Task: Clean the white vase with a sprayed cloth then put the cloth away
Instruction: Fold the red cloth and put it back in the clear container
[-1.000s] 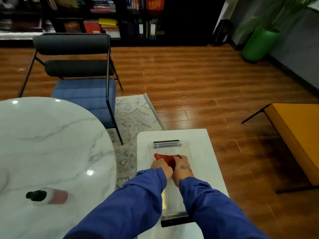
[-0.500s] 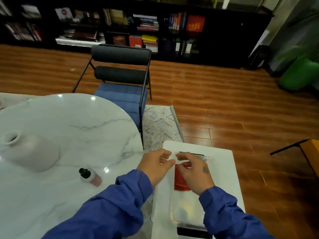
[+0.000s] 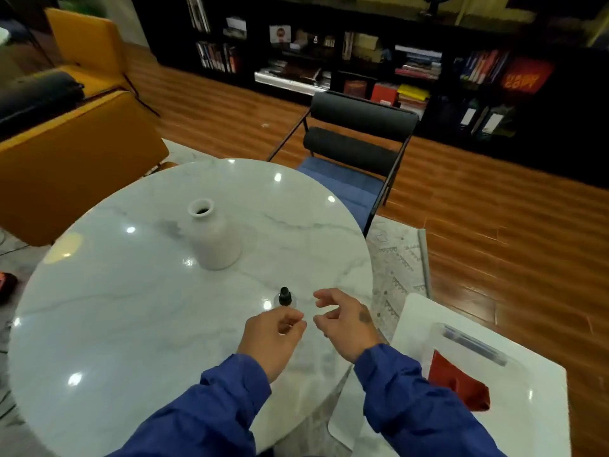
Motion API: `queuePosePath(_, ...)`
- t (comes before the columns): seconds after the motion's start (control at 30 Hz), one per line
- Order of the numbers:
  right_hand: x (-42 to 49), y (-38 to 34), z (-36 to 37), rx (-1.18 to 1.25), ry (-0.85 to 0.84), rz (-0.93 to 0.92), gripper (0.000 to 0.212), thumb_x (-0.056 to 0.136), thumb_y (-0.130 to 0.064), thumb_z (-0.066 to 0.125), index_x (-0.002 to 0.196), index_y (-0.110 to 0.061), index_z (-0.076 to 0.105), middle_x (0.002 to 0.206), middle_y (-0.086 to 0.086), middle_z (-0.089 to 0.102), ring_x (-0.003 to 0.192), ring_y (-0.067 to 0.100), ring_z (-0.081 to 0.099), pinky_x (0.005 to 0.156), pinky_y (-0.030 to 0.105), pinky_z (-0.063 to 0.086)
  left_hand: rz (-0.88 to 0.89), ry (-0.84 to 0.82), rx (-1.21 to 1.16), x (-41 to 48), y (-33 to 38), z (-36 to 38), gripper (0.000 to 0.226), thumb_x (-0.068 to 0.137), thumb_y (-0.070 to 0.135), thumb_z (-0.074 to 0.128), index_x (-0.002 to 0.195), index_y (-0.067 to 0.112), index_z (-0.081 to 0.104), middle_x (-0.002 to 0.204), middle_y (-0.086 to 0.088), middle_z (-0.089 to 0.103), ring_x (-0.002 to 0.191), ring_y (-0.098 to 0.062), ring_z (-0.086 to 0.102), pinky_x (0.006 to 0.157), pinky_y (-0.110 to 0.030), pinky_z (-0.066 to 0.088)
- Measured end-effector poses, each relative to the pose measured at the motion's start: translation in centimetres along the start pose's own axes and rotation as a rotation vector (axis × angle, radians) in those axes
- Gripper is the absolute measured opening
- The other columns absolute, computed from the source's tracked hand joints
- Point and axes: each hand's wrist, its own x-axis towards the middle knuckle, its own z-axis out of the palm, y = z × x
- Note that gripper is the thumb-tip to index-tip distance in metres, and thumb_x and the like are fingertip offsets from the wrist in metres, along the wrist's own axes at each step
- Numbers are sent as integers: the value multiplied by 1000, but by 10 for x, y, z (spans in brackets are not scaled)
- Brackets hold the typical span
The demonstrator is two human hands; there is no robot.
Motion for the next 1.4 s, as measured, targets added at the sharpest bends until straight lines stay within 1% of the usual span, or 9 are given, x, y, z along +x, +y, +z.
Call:
queuePosePath(0.17, 16, -10, 32, -64, -66, 26, 47, 86, -22, 64, 130, -30, 50, 124, -9, 52, 93, 18, 64, 75, 24, 51, -80, 96, 68, 11, -25, -20, 10, 85, 18, 61, 87, 21, 70, 83, 6, 70, 80, -10, 65, 64, -5, 41)
queuePosePath(0.3, 27, -11, 50, -137, -93, -6, 48, 83, -20, 67, 127, -31, 50, 124, -6, 54, 98, 21, 61, 87, 30, 51, -123, 102, 74, 24, -31, -25, 26, 87, 14, 58, 113, 20, 62, 105, 2, 66, 85, -9, 61, 71, -13, 41)
queuePosePath(0.57, 20, -8, 46, 32, -3, 14, 30, 82, -26, 74, 109, -24, 60, 106, -4, 64, 84, 15, 68, 78, 33, 58, -29, 35, 46, 32, -15, -18, 28, 88, 7, 56, 108, 24, 67, 100, 7, 69, 83, -5, 62, 66, -5, 40)
queuePosePath(0.67, 2, -6, 17, 61, 97, -10, 32, 78, -27, 77, 107, -24, 62, 101, -5, 67, 77, 11, 70, 75, 33, 59, 63, 1, 12, 27, 5, -5, 24, 88, 12, 59, 104, 27, 70, 96, 14, 70, 81, 1, 63, 61, 0, 42)
queuePosePath(0.87, -60, 4, -70, 144, 380, 36, 30, 73, -21, 81, 98, -28, 66, 88, -16, 69, 69, 9, 69, 63, 18, 53, 232, -202, -86, 10, 46, 51, 24, 86, 13, 63, 103, 27, 71, 98, 15, 70, 86, 1, 64, 68, -1, 45)
queuePosePath(1.03, -110, 41, -124, 115, 600, 138, 32, 71, -23, 81, 98, -32, 66, 86, -17, 69, 74, 7, 66, 60, 14, 52, 210, -438, 41, 3, 47, 118, 33, 83, 17, 67, 115, 24, 66, 104, 7, 69, 81, 1, 61, 69, 1, 44)
queuePosePath(1.1, -123, 62, -136, 100, 651, 175, 34, 72, -22, 80, 102, -31, 65, 95, -16, 68, 77, 9, 67, 66, 23, 55, 151, -510, 101, 0, 40, 140, 40, 80, 19, 70, 119, 22, 63, 108, 3, 66, 83, -4, 60, 73, -4, 47)
queuePosePath(1.23, -131, 112, -134, 79, 585, 272, 38, 72, -19, 81, 105, -28, 64, 98, -11, 69, 86, 11, 68, 78, 32, 59, 50, -609, 164, -5, 24, 168, 52, 75, 24, 76, 123, 26, 57, 110, -1, 63, 100, -19, 62, 86, -38, 56)
queuePosePath(1.4, -129, 154, -111, -51, 392, 348, 42, 70, -19, 80, 109, -25, 65, 101, -5, 66, 90, 14, 64, 82, 26, 54, -22, -642, 136, -12, 18, 187, 62, 78, 9, 72, 132, 28, 47, 105, -1, 58, 91, -22, 61, 70, -36, 60)
